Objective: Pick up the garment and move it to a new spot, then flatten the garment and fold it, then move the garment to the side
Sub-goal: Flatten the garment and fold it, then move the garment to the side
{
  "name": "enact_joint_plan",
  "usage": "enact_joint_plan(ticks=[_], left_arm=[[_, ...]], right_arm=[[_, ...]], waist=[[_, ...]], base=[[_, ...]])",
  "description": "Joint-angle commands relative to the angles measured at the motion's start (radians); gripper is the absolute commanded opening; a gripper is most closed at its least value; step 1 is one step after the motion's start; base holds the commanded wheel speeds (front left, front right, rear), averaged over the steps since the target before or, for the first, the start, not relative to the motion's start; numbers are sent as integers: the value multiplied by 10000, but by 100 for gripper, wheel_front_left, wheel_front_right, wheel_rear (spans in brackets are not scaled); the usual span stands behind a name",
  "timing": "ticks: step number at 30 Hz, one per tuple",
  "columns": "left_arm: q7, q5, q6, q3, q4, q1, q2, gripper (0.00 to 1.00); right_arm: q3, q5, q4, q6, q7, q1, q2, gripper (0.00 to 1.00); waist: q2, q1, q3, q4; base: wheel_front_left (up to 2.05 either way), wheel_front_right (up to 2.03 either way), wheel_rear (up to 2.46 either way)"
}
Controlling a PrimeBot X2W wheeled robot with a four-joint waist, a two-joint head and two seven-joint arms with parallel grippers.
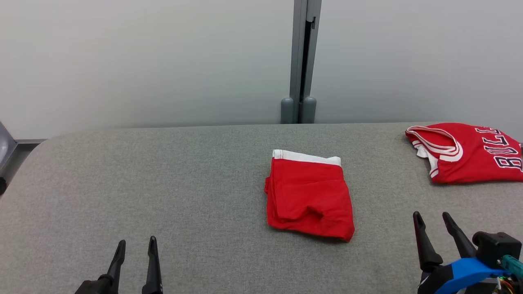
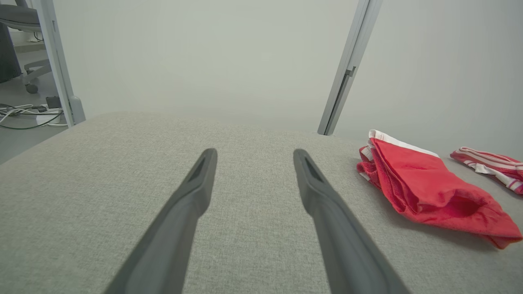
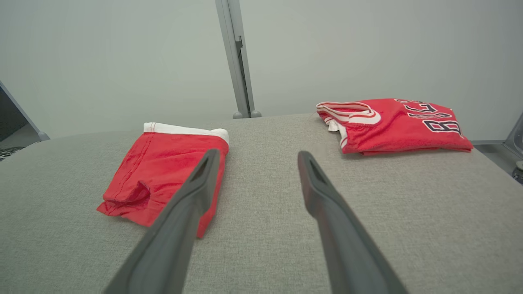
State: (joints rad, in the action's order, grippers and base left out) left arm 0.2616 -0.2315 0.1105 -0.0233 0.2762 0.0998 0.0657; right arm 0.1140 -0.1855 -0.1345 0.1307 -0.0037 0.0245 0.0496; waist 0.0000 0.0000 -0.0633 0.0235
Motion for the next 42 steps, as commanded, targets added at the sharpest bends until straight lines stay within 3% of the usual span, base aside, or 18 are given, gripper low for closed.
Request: enact_joint_plan(ticks=[1, 20, 24, 27, 33, 42], left_arm=[[40, -15, -37, -8, -35, 66, 7, 100], [40, 78, 30, -100, -191, -85, 39, 100], [41, 147, 55, -293, -475, -373, 77, 100], [41, 222, 105, -428, -706, -467, 96, 100], [40, 248, 143, -685, -1011, -775, 138, 100], [41, 242, 206, -857, -1193, -1072, 120, 100]], right_arm=[[-11, -11, -6, 2, 16, 144, 21, 100], [-210, 215, -208, 3, 464, -514, 22, 100], [-263, -747, -1291, 3, 2373, -2581, 22, 100], [-372, -581, -2160, 3, 3105, -3519, 14, 100], [170, -48, -4122, 3, 3492, -4952, 26, 100], [1317, 170, -7035, 3, 2899, -5963, 20, 100]], waist=[[0, 0, 17, 2], [0, 0, 225, 192], [0, 0, 556, 395], [0, 0, 776, 674], [0, 0, 1378, 1382], [0, 0, 2012, 2097]], base=[[0, 0, 0], [0, 0, 0], [0, 0, 0], [0, 0, 0], [0, 0, 0], [0, 0, 0]])
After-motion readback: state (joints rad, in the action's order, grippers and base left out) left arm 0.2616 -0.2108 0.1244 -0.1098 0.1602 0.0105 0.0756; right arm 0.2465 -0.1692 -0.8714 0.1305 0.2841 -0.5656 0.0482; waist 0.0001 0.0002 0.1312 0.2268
